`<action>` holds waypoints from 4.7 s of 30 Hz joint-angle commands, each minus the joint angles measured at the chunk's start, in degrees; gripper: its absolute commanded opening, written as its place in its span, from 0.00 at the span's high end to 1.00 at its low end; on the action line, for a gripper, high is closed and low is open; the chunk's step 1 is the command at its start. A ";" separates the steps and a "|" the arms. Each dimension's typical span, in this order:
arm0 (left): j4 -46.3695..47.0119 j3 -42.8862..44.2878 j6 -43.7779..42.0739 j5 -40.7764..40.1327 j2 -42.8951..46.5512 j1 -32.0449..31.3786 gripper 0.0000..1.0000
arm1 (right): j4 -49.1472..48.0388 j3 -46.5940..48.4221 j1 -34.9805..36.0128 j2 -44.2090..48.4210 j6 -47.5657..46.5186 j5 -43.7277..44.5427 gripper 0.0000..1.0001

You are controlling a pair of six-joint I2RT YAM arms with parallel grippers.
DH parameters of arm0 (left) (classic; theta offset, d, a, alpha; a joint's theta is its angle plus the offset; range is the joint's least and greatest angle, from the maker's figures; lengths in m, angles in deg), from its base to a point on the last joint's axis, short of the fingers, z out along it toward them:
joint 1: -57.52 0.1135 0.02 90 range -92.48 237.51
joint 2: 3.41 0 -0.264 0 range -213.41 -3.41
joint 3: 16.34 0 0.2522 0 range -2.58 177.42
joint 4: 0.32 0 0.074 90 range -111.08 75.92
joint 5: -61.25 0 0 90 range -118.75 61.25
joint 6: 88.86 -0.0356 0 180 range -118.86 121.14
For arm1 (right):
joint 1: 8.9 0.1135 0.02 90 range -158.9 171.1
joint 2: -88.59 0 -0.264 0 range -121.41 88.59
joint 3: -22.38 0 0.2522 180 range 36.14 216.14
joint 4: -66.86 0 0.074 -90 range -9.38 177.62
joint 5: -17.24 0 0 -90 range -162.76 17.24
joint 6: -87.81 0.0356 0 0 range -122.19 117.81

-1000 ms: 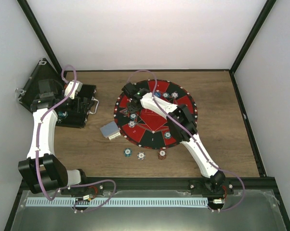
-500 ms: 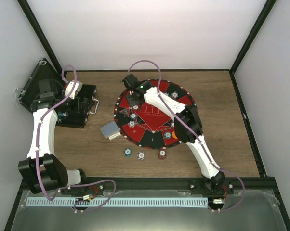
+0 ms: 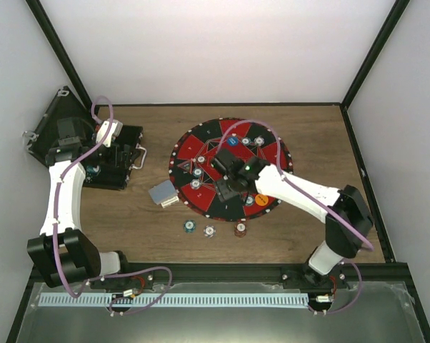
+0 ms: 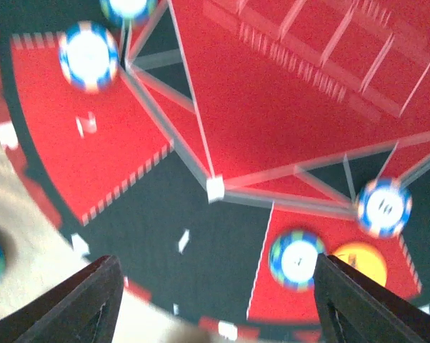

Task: Distribute texas hold em gaming equipment

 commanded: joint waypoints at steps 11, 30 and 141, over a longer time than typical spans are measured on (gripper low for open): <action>0.56 1.12 0.31 1.85 0.41 0.36 0.00 | 1.54 -22.24 8.82 14.42 14.62 -8.33 0.20; 0.22 1.01 0.06 1.17 0.81 0.39 0.00 | -3.77 -26.74 10.05 9.97 14.25 -9.91 0.32; 0.65 1.11 0.12 0.93 -0.56 0.37 0.00 | -5.65 37.97 -22.91 -42.26 -8.13 -4.09 0.79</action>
